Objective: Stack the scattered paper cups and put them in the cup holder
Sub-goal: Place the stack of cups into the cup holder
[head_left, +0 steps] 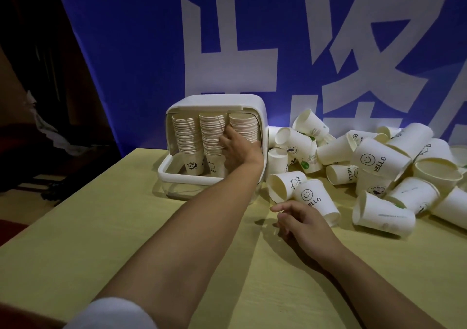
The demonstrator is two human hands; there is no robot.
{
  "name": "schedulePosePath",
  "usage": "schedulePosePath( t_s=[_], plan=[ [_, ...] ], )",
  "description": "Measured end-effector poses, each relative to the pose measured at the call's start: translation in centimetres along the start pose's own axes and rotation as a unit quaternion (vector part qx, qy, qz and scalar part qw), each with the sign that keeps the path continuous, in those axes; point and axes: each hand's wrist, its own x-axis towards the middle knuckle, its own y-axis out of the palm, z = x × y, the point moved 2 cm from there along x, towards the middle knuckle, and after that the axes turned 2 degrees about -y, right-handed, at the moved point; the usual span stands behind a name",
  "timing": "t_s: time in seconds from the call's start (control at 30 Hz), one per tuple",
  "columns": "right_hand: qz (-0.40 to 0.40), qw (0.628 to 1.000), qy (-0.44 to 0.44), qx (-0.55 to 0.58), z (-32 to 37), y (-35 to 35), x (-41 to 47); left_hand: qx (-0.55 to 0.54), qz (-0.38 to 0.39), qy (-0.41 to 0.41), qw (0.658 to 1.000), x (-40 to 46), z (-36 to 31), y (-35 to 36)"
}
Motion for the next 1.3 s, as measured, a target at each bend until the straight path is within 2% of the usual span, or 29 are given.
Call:
schedulePosePath(
  t_s=[0.2,0.43,0.7,0.77,0.83,0.9,1.0,1.1,1.3],
  plan=[
    [0.002,1.000,-0.001,-0.013,-0.1,0.1,0.1,-0.045,-0.027,-0.017,0.998,0.2,0.0,0.1],
    [0.007,1.000,-0.009,-0.022,0.3,0.2,-0.2,-0.067,-0.005,-0.011,0.998,0.2,0.5,0.1],
    [0.009,0.999,-0.011,-0.039,0.6,0.2,-0.5,-0.160,0.004,-0.033,0.986,0.0,1.7,-0.2],
    [0.009,0.999,-0.010,-0.038,0.7,0.2,-0.6,-0.184,-0.018,-0.021,0.982,-0.3,2.0,-0.8],
    [0.007,0.999,-0.008,-0.035,0.8,0.2,-0.6,-0.177,-0.073,-0.001,0.981,-0.4,2.7,-1.9],
    [0.007,0.999,-0.004,-0.035,0.8,0.2,-0.7,-0.173,-0.096,-0.010,0.980,0.2,3.5,-2.8],
    [0.003,0.999,-0.002,-0.033,0.9,0.3,-0.7,-0.202,-0.034,-0.060,0.977,2.0,4.1,-3.8],
    [0.002,0.999,-0.001,-0.036,0.9,0.3,-0.8,-0.204,0.031,-0.073,0.976,3.0,4.0,-4.2],
    [-0.001,0.999,0.003,-0.032,0.6,0.2,-0.7,-0.229,0.034,-0.085,0.969,3.9,4.4,-3.9]
  ],
)
